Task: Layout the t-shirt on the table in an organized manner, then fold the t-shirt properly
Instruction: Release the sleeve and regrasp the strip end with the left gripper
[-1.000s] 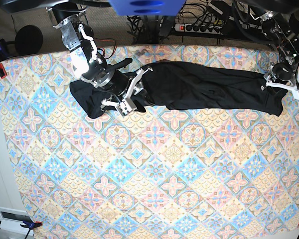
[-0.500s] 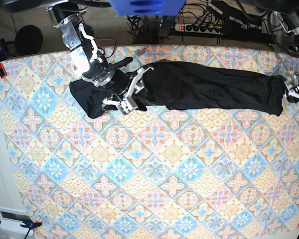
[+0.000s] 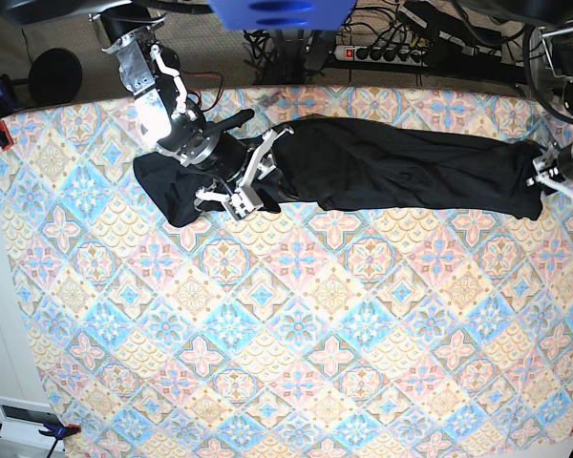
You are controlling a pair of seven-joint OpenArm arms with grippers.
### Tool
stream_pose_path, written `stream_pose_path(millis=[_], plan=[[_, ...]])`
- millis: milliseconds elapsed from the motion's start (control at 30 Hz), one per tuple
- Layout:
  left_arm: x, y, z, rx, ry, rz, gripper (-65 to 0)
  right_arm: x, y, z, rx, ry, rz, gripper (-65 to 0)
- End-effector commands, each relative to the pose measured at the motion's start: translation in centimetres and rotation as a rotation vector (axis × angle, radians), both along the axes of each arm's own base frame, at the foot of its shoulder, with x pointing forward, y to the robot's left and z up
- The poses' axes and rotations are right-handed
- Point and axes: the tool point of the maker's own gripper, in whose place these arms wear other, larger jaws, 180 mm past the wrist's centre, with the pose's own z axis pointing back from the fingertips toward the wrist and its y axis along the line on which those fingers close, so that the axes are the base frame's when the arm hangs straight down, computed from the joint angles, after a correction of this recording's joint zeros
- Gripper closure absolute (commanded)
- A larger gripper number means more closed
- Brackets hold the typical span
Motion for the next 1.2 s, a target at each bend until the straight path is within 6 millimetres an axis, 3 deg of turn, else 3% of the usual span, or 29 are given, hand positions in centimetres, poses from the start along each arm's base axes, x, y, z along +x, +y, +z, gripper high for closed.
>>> stream_pose_path(millis=[0, 200, 433, 867, 1000, 1100, 1167], plan=[[1.0, 1.2, 1.5, 0.031, -0.041, -0.005, -32.7, 0.6, 0.2, 1.6, 0.033, -0.047, 0.0, -19.3], [0.5, 0.8, -0.7, 0.064, -0.013, 0.007, -32.7, 0.5, 0.3, 1.5, 0.032, -0.045, 0.003, -19.3], [0.5, -4.1, -3.9, 0.022, 0.055, -0.118, -32.7, 0.5, 0.3, 1.5, 0.032, -0.045, 0.003, -19.3], [0.1, -8.1, -4.7, -0.143, 0.059, -0.15, -31.3, 0.5, 0.3, 1.6, 0.034, -0.046, 0.003, -19.3], [0.9, -9.4, -3.7, -0.142, 0.018, -0.284, -20.5, 0.7, 0.3, 1.7, 0.032, -0.051, 0.003, -19.3], [1.0, -9.3, -3.5, -0.14, 0.01, -0.31, -8.0, 0.7, 0.3, 1.7, 0.032, -0.051, 0.003, -19.3], [1.1, -9.3, -3.3, -0.14, 0.006, -0.307, -3.3, 0.7, 0.3, 1.7, 0.032, -0.051, 0.003, -19.3]])
